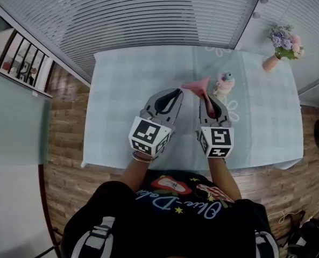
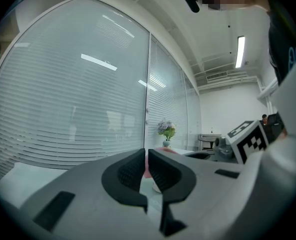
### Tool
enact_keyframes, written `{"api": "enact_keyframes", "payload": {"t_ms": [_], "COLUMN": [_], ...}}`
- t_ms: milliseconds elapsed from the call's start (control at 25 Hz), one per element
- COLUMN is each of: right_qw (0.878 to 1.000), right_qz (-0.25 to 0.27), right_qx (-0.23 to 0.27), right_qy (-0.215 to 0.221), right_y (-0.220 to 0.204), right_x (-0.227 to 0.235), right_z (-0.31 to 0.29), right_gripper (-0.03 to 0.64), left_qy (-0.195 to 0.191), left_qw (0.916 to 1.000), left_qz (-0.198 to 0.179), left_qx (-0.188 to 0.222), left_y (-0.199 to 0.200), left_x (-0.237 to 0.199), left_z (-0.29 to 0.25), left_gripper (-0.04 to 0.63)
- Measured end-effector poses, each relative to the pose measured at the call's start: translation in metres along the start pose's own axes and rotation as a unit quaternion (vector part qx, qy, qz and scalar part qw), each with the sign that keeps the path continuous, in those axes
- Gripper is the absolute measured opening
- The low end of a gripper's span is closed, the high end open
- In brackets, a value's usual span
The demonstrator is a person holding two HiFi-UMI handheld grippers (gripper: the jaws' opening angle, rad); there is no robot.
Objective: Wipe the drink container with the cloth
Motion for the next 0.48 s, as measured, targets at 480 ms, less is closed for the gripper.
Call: {"api": "enact_keyframes", "payload": {"t_ms": [480], "right_qw": [0.998], "right_qz": [0.01], "right_qx": [0.056], "right_qy": [-0.016], "right_y": [0.044], "right_x": [0.012], "right_z": [0.026], "right_gripper": [0.012], "left_qy": [-0.015], "left_qw": [0.9998], "left_qz": [0.008], "left_qx": [0.005], "left_y": [0.0], "left_x": [0.005], "left_z": [-0.005], "left_gripper": [0.006]}}
Point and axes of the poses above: the fingertips, and each gripper's own axes: z backward along the fingers, x to its right, y out of its top, the point moved 4 cm from there along z, backward along the fingers, and after that the axes turned 10 degrees about x, right-handed, at the moved point
